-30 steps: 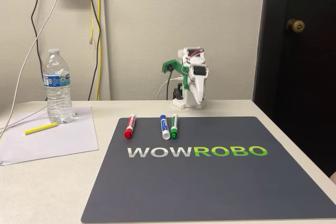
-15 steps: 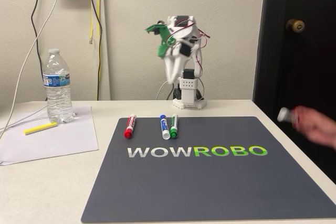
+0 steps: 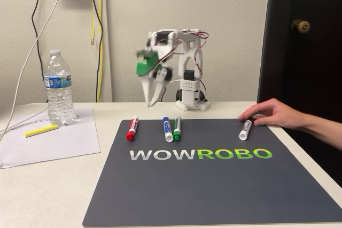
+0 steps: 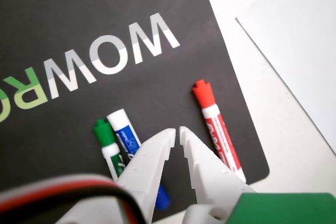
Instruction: Pick up the red marker.
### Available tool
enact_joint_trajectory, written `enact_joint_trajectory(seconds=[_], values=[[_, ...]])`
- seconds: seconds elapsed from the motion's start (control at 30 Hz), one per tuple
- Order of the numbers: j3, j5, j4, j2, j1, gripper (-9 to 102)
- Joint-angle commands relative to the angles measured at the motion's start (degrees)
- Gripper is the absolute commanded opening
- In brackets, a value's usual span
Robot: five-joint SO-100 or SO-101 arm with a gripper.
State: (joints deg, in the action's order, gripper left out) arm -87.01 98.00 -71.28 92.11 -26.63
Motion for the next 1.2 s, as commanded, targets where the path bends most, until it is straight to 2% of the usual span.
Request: enact_joint_trajectory(seconds=[0.0,0.3,0.47,0.67,0.87,1.17], values=[[4.1,5.4,-1.1,-0.6,-2.8,0],[4.3,14.7,0.2,-6.2,-7.6,1],[4.3,22.4,2.4,-10.5,-11.6,21],[5.7,24.6,2.9,-14.7,-12.7,29],[5.4,25.3,3.0,-17.6,-12.7,30],[4.9,25.8,8.8,-22.5,-12.9,31]])
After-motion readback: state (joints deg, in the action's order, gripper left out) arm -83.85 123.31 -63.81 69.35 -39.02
